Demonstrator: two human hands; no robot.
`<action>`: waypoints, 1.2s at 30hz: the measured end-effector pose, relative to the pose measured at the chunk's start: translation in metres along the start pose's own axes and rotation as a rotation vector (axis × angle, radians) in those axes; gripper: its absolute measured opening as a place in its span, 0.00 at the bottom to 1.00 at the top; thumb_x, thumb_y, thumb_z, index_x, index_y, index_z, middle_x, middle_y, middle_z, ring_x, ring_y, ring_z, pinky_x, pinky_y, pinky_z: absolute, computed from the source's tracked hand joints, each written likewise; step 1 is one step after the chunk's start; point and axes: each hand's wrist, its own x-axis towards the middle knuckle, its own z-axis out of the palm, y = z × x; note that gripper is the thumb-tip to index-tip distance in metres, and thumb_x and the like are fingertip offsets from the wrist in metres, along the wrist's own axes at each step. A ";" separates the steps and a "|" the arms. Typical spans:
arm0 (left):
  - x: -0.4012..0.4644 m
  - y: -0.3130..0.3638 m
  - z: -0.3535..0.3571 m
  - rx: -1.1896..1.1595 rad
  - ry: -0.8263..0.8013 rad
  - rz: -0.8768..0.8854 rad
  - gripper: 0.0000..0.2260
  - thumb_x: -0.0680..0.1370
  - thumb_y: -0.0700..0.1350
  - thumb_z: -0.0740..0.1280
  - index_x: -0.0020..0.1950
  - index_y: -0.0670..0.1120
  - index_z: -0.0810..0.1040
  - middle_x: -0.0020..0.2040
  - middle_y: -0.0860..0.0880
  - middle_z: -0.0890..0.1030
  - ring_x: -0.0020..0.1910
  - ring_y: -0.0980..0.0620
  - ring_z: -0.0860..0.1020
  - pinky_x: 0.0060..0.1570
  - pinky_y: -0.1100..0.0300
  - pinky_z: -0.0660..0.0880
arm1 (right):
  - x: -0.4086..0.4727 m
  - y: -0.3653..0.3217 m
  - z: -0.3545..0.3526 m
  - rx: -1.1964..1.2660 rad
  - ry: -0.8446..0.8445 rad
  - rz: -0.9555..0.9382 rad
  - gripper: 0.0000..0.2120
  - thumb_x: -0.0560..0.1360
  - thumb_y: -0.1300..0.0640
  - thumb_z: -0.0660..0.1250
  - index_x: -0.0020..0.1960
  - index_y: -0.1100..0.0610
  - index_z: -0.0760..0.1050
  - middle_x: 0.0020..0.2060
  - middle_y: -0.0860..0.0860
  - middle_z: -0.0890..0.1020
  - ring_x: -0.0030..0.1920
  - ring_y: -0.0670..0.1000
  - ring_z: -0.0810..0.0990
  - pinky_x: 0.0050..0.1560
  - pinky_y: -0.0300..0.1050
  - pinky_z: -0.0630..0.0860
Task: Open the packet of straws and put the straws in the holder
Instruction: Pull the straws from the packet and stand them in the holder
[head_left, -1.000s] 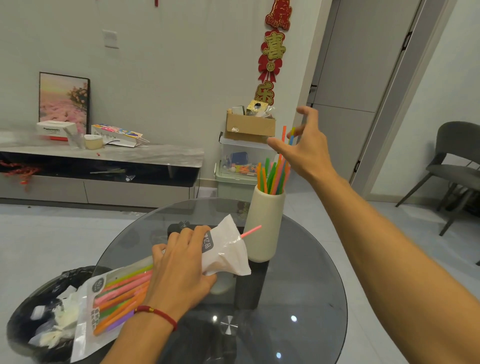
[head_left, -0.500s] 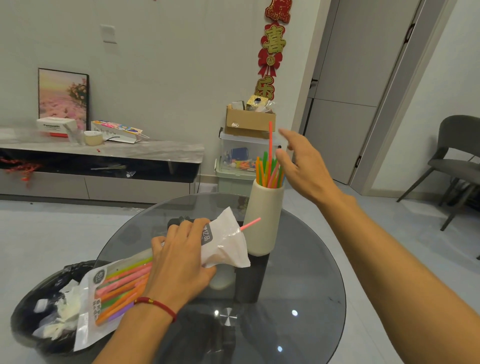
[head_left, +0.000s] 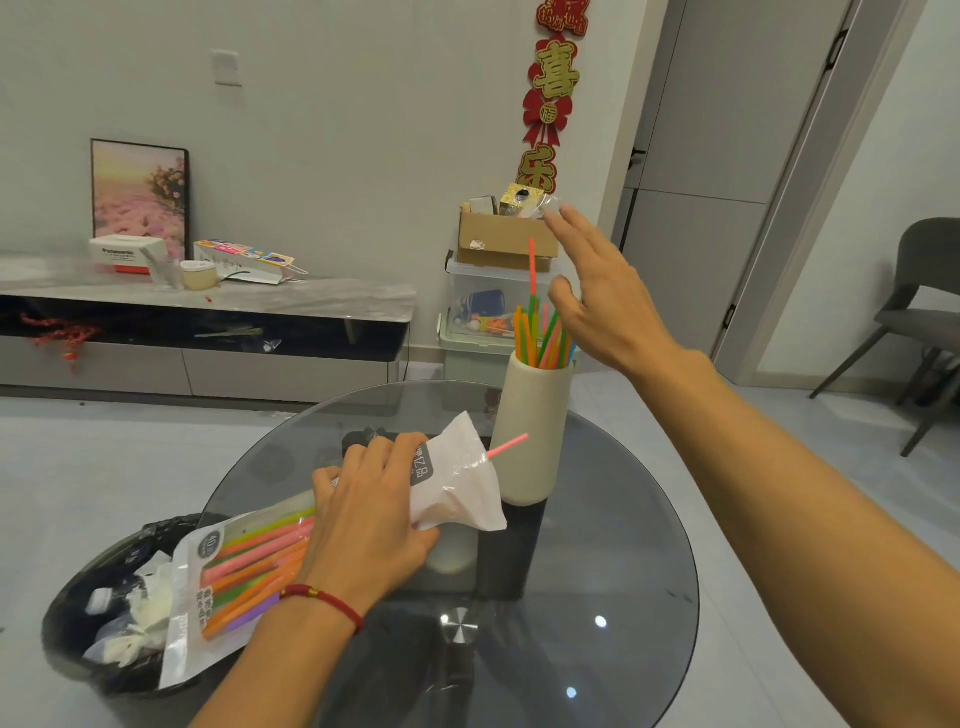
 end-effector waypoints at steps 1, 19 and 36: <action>0.000 0.000 0.000 0.004 0.001 0.001 0.32 0.65 0.53 0.73 0.66 0.57 0.64 0.53 0.53 0.73 0.53 0.49 0.70 0.52 0.50 0.65 | 0.005 -0.001 0.000 0.001 -0.073 -0.011 0.31 0.84 0.57 0.59 0.84 0.51 0.53 0.84 0.50 0.54 0.82 0.55 0.57 0.77 0.58 0.61; 0.000 -0.002 -0.002 0.015 0.001 0.003 0.32 0.64 0.52 0.73 0.65 0.57 0.65 0.54 0.53 0.73 0.53 0.48 0.71 0.51 0.49 0.65 | 0.013 -0.003 0.025 -0.163 0.110 -0.003 0.18 0.81 0.49 0.60 0.62 0.55 0.82 0.59 0.56 0.81 0.59 0.57 0.78 0.59 0.59 0.75; -0.002 0.002 -0.015 -0.004 0.009 0.078 0.31 0.64 0.52 0.73 0.65 0.56 0.66 0.53 0.54 0.73 0.53 0.48 0.71 0.50 0.49 0.65 | -0.111 -0.053 0.012 0.081 -0.073 0.069 0.08 0.80 0.53 0.68 0.58 0.52 0.81 0.54 0.48 0.84 0.53 0.48 0.80 0.59 0.57 0.79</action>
